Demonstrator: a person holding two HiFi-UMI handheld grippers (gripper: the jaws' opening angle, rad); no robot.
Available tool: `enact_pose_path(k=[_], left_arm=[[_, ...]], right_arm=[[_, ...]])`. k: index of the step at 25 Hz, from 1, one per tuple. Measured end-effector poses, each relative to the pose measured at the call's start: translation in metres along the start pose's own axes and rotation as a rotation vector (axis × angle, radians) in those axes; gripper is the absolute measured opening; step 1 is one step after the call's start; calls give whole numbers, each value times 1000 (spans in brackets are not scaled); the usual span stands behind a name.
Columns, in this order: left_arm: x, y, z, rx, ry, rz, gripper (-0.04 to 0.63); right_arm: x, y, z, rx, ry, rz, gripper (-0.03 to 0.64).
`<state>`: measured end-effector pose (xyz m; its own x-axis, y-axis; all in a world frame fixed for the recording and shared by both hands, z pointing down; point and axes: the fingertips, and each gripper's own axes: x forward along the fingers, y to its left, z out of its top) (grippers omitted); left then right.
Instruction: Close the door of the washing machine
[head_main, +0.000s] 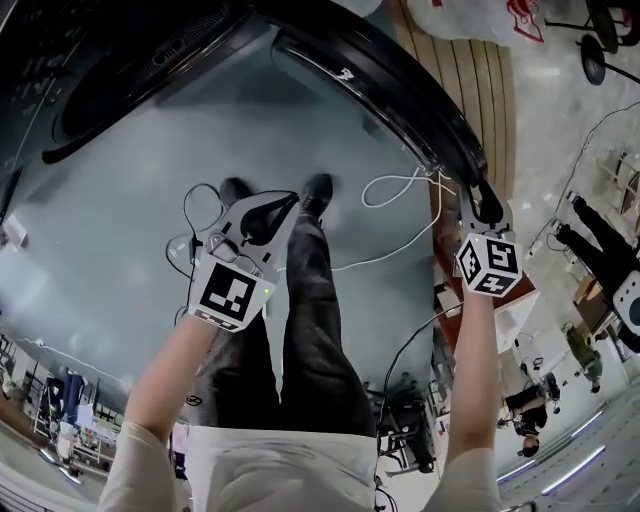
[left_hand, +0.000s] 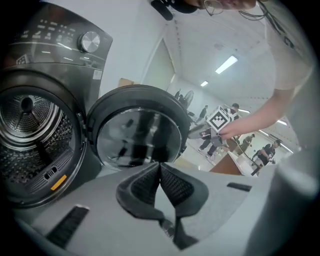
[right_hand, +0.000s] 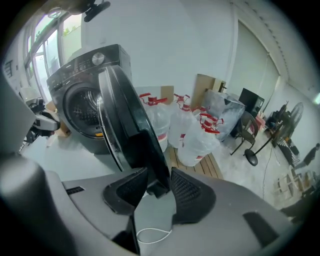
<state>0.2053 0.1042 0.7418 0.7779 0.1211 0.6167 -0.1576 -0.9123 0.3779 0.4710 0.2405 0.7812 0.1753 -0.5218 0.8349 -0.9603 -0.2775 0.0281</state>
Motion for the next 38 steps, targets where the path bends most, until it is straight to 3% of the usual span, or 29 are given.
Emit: enact_pose_path(k=[7, 14, 17, 28, 38], left_arm=[[13, -4, -14, 14, 17, 19, 9], [0, -2, -24, -19, 12, 60, 9], [-9, -2, -32, -36, 13, 81, 9], [-54, -5, -56, -117, -32, 187, 9], [-101, 6, -103, -205, -52, 235, 9]], right_arm=[[10, 2, 6, -132, -11, 20, 138], [5, 17, -2, -62, -3, 41, 135], [0, 32, -10, -85, 22, 70, 130], [-19, 120, -46, -147, 144, 180, 109], [-27, 236, -59, -198, 203, 323, 118]])
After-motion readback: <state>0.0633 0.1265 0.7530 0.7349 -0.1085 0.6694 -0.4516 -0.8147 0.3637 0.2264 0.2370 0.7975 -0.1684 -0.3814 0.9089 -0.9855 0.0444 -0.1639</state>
